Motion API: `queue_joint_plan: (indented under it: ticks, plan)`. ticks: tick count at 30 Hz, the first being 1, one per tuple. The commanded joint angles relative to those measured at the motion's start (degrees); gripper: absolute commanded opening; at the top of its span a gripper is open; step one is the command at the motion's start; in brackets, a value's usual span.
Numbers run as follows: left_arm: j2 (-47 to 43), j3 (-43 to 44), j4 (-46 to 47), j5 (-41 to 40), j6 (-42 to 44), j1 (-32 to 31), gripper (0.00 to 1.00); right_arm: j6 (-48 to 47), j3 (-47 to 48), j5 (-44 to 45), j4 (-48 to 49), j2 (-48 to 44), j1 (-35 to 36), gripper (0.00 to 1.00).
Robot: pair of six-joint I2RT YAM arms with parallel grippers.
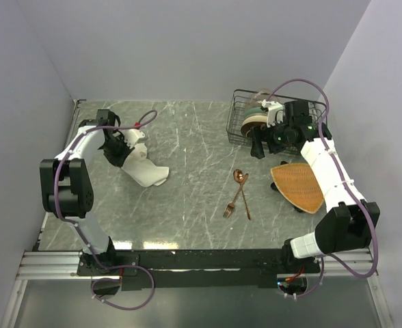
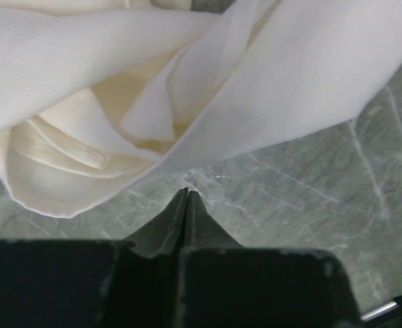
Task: Fold the napkin into a case and place the utensils inside
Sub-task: Pick up the crumpled napkin from the center of the board.
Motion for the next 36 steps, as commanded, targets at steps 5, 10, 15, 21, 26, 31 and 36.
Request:
queue_joint_plan:
  ticks: [5, 10, 15, 21, 26, 31, 36]
  plan:
    - [-1.9, 12.2, -9.4, 13.4, -1.1, -1.4, 0.01, -0.8, 5.5, -5.7, 1.7, 2.8, 0.0, 1.00]
    - [-5.1, 9.7, -3.4, 9.4, -1.5, -2.1, 0.59, -0.7, 8.9, -7.0, 0.9, 6.6, 0.6, 1.00]
    - [3.3, 13.5, -5.8, 4.9, 3.3, -0.8, 0.85, -0.1, 10.7, -7.7, -0.2, 8.0, 1.0, 1.00]
    - [8.9, 13.3, -5.2, 1.9, 8.9, -0.6, 0.84, -0.6, 8.9, -7.1, -0.3, 6.3, 1.1, 1.00]
    - [7.2, 9.9, -7.6, 2.2, 11.4, -0.6, 0.53, -1.1, 7.1, -7.7, -0.8, 5.3, 1.2, 1.00]
    - [3.1, 11.3, -11.9, 6.2, 10.3, -2.0, 0.01, -0.8, 5.5, -9.9, 0.2, 5.2, 1.7, 1.00]
    - [2.9, 22.7, -19.1, 18.5, 3.8, -3.2, 0.01, 0.1, 8.5, -14.1, 2.5, 7.2, 3.7, 1.00]
